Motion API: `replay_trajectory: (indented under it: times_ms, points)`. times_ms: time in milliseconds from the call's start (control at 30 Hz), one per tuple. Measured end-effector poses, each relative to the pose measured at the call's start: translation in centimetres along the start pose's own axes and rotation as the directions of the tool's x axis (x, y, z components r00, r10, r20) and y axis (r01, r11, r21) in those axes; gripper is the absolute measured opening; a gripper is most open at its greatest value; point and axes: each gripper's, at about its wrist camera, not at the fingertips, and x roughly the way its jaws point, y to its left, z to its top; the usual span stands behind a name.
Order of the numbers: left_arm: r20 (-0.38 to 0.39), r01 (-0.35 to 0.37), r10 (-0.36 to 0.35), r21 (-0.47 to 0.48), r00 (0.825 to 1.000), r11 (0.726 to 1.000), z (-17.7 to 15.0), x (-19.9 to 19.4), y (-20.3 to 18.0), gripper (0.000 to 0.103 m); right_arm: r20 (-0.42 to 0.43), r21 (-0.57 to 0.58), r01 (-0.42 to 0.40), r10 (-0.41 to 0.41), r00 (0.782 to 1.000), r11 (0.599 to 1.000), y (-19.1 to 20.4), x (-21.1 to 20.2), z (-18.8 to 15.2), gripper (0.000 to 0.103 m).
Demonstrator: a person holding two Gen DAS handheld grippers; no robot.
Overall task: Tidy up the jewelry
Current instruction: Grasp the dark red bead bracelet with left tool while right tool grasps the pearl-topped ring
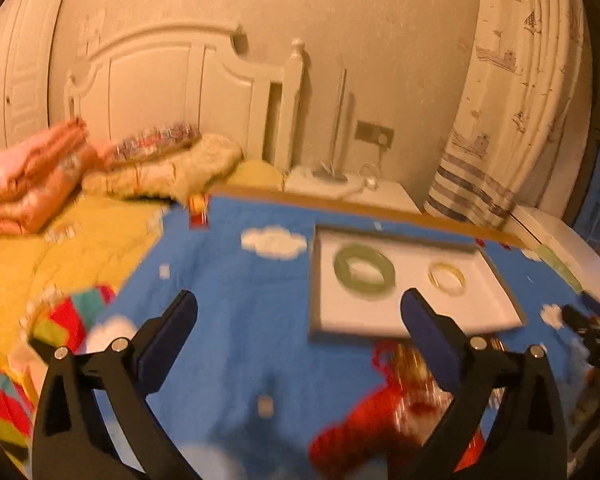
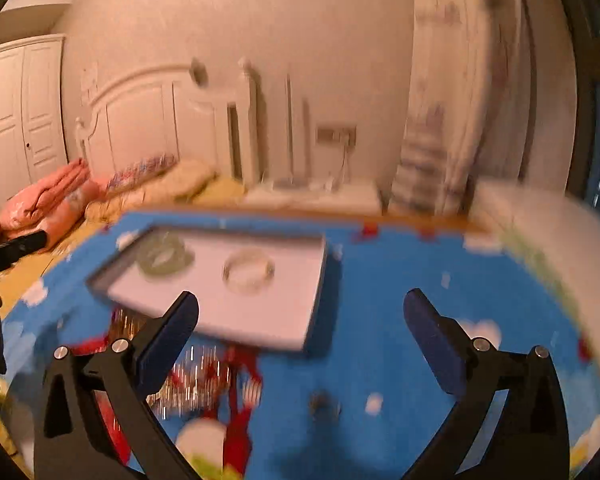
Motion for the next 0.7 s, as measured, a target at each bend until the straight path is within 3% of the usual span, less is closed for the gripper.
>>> replay_trajectory:
  times_ms: [133, 267, 367, 567, 700]
  points:
    - [-0.082, -0.029, 0.028, -0.005, 0.996, 1.000, -3.4, -0.6, 1.1, 0.101, -0.109, 0.121, -0.045, 0.059, 0.992, 0.992, -1.3, 0.6, -2.2, 0.099]
    - [-0.151, -0.001, 0.002, 0.009, 0.988, 1.000, -6.1, -1.1, 1.4, 0.101, -0.139, 0.149, -0.045, 0.066, 0.988, 0.988, -1.3, 0.2, -3.3, 0.099]
    - [-0.183, 0.031, -0.016, 0.077, 0.983, 0.997, -7.9, -1.2, 0.6, 0.101, -0.147, 0.157, -0.040, 0.064, 0.987, 0.987, -1.3, 0.6, -3.6, 0.099]
    - [-0.222, 0.046, 0.006, 0.227, 0.975, 0.973, -9.1, -0.9, -2.0, 0.101, -0.184, 0.166, -0.080, 0.111, 0.977, 0.983, -1.5, 1.5, -3.4, 0.099]
    - [-0.252, 0.060, 0.012, 0.275, 0.968, 0.960, -8.7, 0.3, -2.3, 0.100, -0.176, 0.218, -0.097, 0.137, 0.975, 0.971, -2.3, 1.5, -3.5, 0.099]
